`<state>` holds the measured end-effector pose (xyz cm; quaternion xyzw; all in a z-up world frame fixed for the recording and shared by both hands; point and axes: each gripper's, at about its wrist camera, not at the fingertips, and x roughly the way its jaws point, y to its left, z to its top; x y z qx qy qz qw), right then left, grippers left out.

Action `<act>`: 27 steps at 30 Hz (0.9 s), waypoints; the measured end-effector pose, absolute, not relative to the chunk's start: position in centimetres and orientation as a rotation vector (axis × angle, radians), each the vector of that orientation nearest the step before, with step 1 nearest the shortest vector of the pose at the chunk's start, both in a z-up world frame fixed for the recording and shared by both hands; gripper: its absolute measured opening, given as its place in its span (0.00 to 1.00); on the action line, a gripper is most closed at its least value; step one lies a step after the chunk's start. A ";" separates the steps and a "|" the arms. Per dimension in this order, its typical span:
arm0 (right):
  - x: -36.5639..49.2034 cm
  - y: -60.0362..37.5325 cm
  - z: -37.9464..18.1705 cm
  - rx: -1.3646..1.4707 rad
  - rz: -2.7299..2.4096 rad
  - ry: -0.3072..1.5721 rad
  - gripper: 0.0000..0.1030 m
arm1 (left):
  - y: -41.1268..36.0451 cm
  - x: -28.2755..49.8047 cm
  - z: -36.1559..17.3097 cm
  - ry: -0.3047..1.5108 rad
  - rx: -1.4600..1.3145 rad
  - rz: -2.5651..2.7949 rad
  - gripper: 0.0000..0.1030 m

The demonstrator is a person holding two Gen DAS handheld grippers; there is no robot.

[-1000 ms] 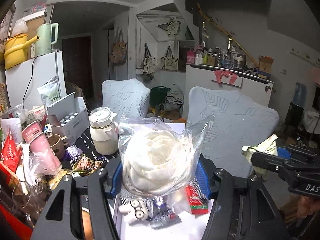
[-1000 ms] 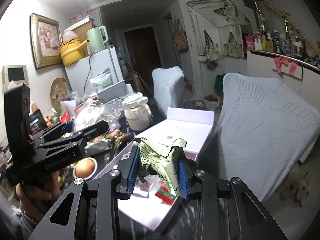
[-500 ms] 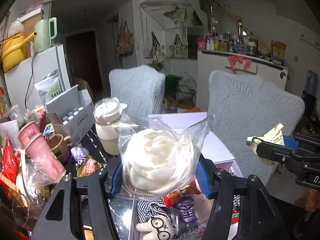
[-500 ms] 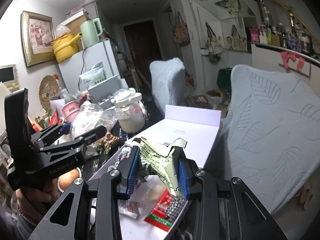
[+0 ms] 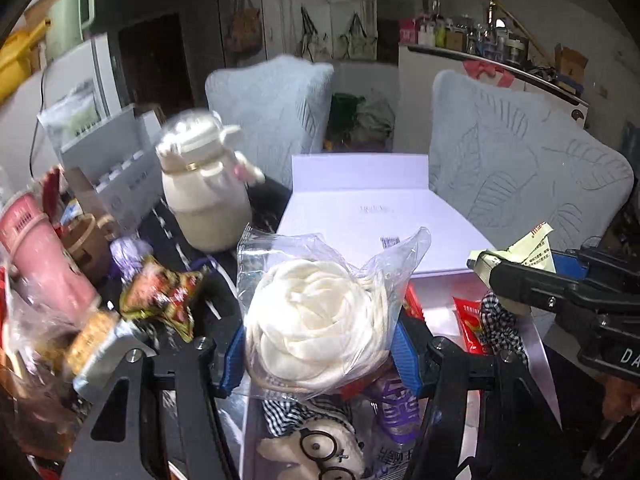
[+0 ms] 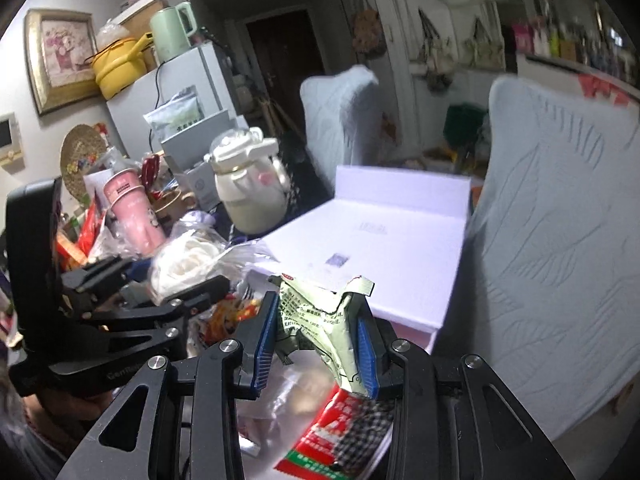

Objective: Organize soft objects
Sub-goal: 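Lower the clear bag and green cloth into the box and open both grippers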

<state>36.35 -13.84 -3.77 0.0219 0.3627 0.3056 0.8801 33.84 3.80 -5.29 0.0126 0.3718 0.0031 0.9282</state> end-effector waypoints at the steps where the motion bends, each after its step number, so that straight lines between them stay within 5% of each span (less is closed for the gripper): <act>1: 36.5 -14.0 -4.0 0.057 0.635 0.762 0.34 | 3.8 34.0 -5.6 0.774 0.022 0.003 0.58; 27: 37.1 -11.3 -9.0 -0.162 0.515 0.875 0.37 | 2.9 35.6 -9.4 0.933 0.027 -0.020 0.59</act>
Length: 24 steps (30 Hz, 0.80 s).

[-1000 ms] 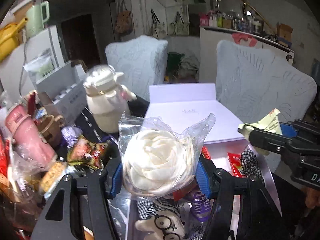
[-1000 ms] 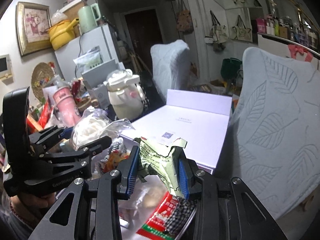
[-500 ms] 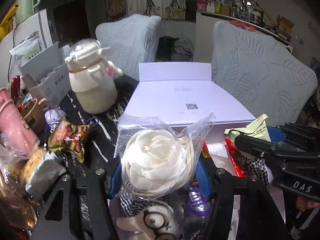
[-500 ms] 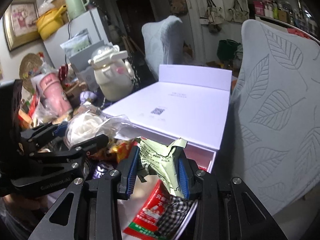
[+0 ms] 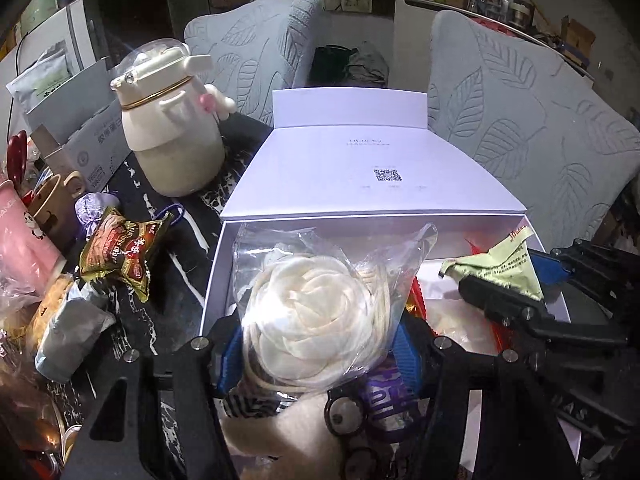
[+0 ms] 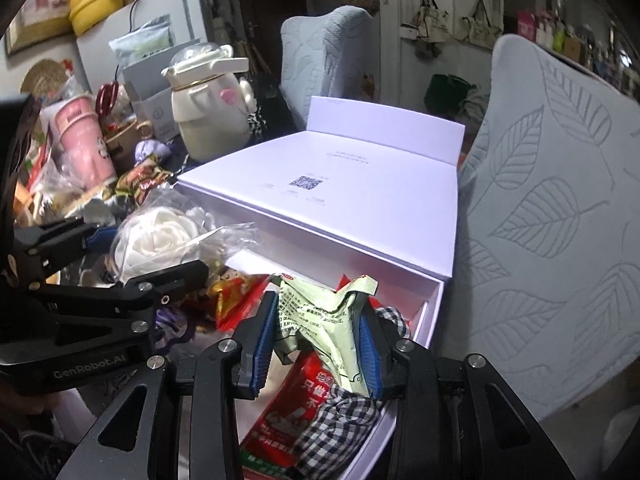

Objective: Organize soft objects
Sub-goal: 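Lower the clear bag and green cloth into the box and open both grippers, then withdraw both open grippers up and away from the box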

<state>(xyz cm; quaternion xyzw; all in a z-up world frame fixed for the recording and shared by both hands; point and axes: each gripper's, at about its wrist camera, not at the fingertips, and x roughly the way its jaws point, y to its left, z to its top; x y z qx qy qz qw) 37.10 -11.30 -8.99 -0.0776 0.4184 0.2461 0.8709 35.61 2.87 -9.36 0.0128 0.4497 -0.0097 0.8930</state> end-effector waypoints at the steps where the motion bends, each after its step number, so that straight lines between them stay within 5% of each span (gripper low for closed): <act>1: 37.0 -11.3 -9.0 -0.158 0.522 0.881 0.38 | 2.7 35.6 -9.3 0.930 0.032 -0.020 0.59; 7: 36.6 -11.8 -8.7 -0.133 0.522 0.900 0.42 | 2.2 35.3 -9.0 0.921 0.020 -0.023 0.59; 10: 36.2 -12.5 -8.3 -0.105 0.535 0.907 0.52 | 2.0 35.3 -8.7 0.920 0.001 -0.034 0.59; 24: 33.4 -14.5 -6.3 -0.150 0.467 0.842 0.57 | -0.7 33.8 -7.0 0.853 0.034 -0.045 0.61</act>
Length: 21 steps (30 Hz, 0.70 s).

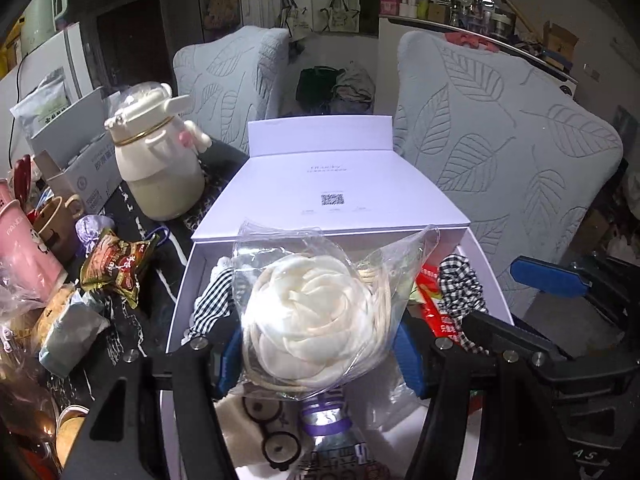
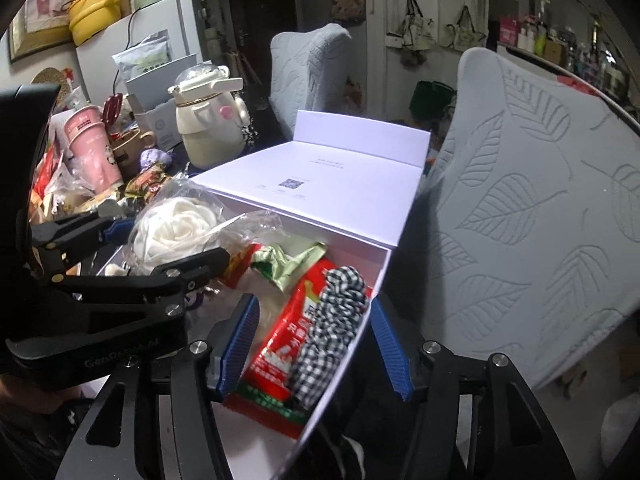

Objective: Organize soft objects
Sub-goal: 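Withdraw both open grippers up and away from the box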

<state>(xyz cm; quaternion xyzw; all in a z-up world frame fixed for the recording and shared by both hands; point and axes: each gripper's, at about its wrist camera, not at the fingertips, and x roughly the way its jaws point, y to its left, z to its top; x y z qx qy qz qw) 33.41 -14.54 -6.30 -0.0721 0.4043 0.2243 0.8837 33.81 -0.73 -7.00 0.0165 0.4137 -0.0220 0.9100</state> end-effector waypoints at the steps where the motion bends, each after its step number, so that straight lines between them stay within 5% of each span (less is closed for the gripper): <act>1: 33.3 -14.7 -6.3 -0.150 0.466 0.841 0.57 | -0.8 33.8 -6.9 0.853 0.032 -0.043 0.63; 6: 33.1 -15.2 -5.9 -0.140 0.467 0.837 0.57 | -1.0 34.2 -6.7 0.866 0.021 -0.002 0.74; 21: 32.2 -15.6 -4.7 -0.137 0.479 0.818 0.57 | -1.9 33.5 -4.7 0.836 0.081 0.067 0.76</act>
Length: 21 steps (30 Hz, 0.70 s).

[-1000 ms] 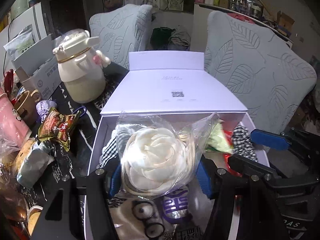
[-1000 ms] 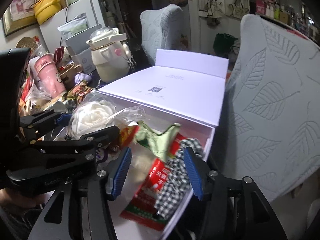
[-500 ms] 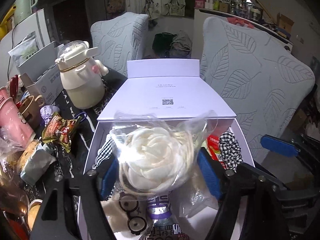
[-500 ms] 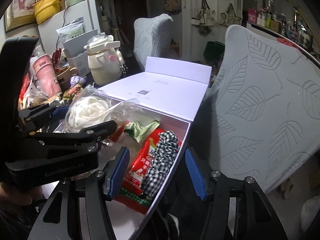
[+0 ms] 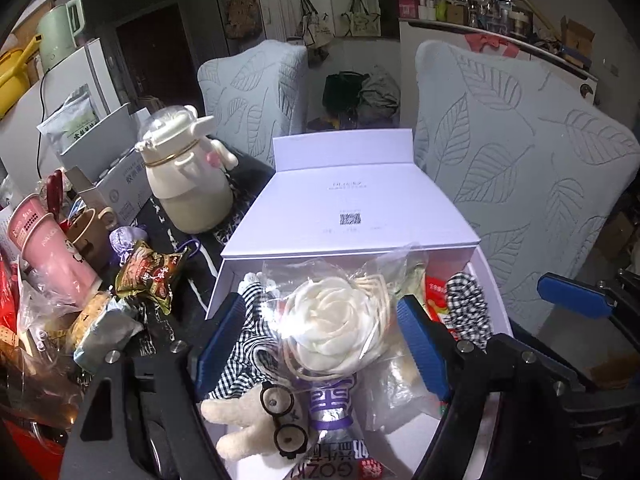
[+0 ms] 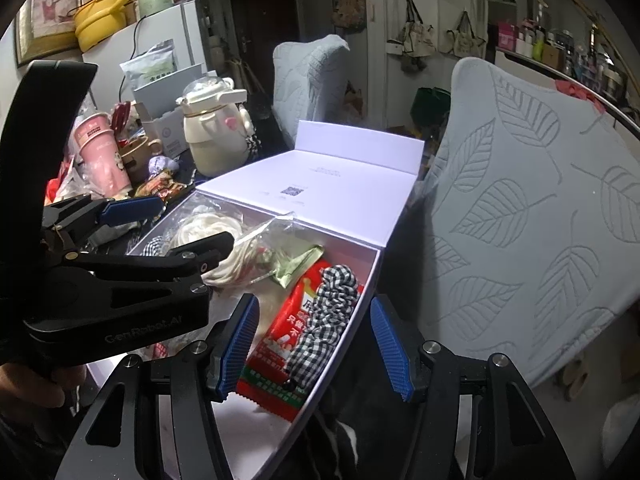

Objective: Organize soft objects
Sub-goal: 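Withdraw both open grippers up and away from the box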

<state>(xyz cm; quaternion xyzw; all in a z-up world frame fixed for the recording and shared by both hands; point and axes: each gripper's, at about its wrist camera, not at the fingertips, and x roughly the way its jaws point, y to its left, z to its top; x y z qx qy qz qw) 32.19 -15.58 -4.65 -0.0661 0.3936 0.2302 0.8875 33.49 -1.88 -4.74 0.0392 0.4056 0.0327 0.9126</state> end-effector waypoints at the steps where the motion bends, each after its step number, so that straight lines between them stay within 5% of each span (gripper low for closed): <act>1: 32.1 -15.7 -4.4 -0.136 0.478 0.814 0.57 | -1.9 33.3 -4.4 0.833 0.075 0.064 0.76; 21: 26.7 -17.6 4.1 -0.125 0.470 0.627 0.61 | -2.3 26.0 5.3 0.638 0.060 0.063 0.76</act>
